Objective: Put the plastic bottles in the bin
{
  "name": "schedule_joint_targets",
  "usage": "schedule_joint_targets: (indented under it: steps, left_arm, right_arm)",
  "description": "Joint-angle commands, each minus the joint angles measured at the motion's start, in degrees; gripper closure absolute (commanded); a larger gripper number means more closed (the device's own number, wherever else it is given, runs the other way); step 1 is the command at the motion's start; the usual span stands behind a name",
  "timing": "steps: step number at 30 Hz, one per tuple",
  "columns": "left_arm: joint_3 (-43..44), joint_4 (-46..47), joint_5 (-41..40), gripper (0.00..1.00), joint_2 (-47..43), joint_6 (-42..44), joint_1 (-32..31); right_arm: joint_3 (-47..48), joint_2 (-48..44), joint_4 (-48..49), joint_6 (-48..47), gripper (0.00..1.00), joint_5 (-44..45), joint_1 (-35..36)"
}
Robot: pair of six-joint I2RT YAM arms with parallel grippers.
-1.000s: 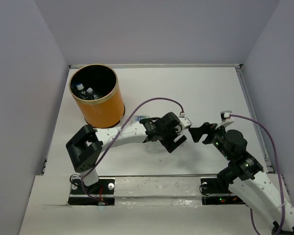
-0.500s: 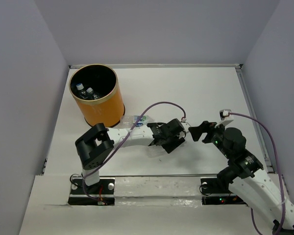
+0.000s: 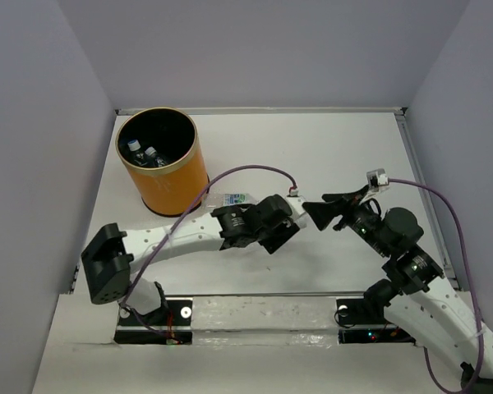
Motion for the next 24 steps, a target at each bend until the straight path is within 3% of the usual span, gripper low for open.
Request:
schedule_joint_targets:
  steps: [1, 9, 14, 18, 24]
  left_arm:
    - [2.13, 4.86, -3.51, 0.74, -14.46, 0.91, 1.42]
    - [7.13, 13.11, -4.03, 0.74, -24.14, -2.52, 16.96]
    - [14.43, 16.02, -7.19, 0.74, -25.11, -5.68, 24.43]
    - [14.62, 20.15, -12.37, 0.73, -26.34, -7.35, 30.14]
    - [13.21, 23.82, -14.67, 0.73, -23.45, -10.25, 44.82]
  right_arm:
    - [-0.44, 4.44, -4.21, -4.19, 0.09, 5.14, -1.18]
    - [0.0, 9.97, -0.07, -5.78, 0.09, 3.39, -1.18]
    - [-1.31, 13.58, 2.39, -5.68, 0.09, -0.31, -1.18]
    - [-1.76, 16.04, 3.27, -6.39, 0.09, -1.71, -1.18]
    - [-1.05, 20.43, 5.47, -7.27, 0.1, -6.28, -0.49]
